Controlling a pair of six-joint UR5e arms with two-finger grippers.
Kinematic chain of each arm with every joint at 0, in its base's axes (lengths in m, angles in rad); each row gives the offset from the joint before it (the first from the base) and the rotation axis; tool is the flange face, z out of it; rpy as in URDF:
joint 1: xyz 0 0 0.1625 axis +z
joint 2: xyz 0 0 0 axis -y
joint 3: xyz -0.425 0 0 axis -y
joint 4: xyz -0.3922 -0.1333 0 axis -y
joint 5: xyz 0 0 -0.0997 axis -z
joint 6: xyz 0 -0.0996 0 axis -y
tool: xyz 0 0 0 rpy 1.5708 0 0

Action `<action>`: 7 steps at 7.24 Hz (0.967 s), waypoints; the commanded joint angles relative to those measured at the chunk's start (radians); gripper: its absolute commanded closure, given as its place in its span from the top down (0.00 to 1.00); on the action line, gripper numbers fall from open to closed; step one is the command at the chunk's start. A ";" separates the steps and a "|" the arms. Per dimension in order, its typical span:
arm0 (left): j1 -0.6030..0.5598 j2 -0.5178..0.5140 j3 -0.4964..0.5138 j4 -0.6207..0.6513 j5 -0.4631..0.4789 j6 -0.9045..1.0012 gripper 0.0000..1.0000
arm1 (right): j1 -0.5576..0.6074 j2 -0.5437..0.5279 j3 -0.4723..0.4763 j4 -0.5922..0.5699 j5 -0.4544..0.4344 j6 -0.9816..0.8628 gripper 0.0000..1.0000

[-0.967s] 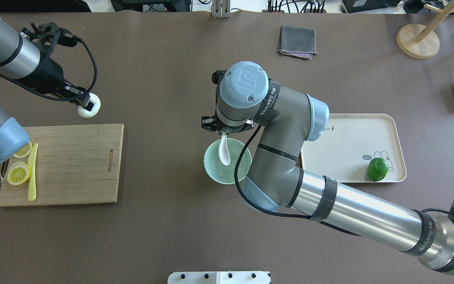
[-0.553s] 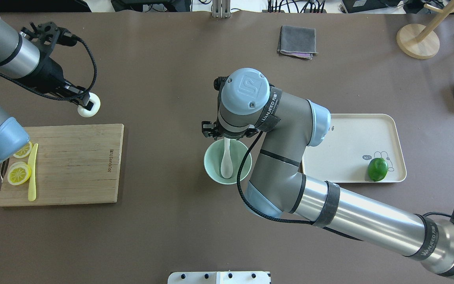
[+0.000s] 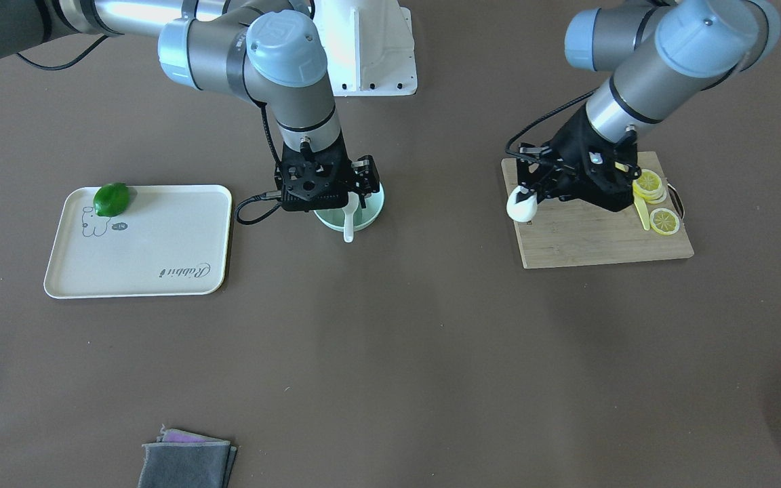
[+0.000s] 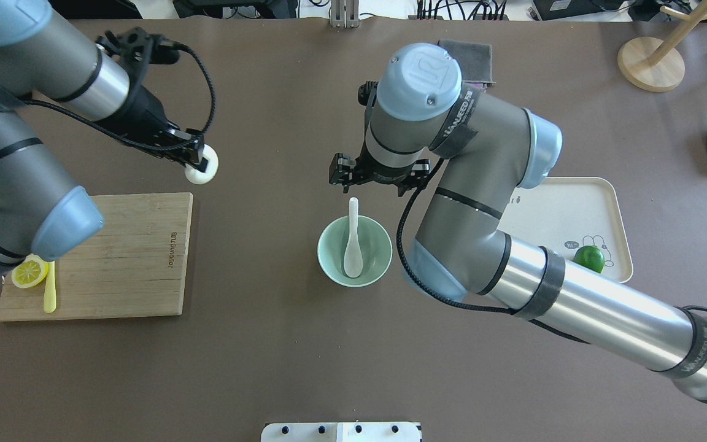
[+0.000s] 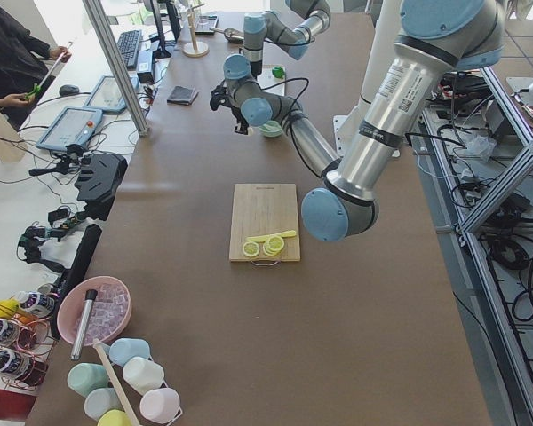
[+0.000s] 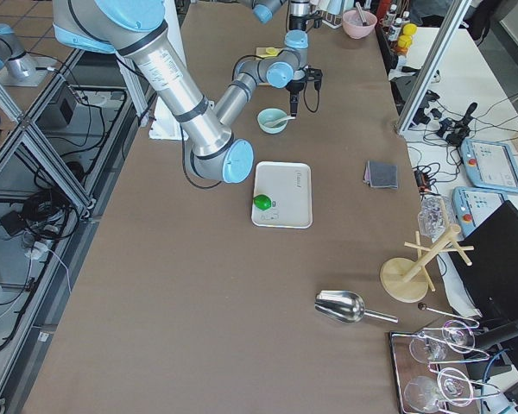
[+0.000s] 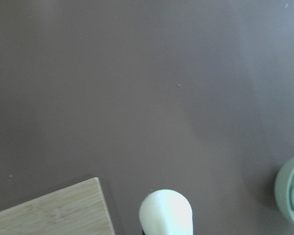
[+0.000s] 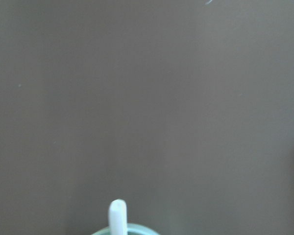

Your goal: Put spoon and bun in bowl

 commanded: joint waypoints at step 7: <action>0.301 -0.242 0.324 -0.238 0.274 -0.211 0.89 | 0.251 -0.180 -0.003 -0.002 0.197 -0.321 1.00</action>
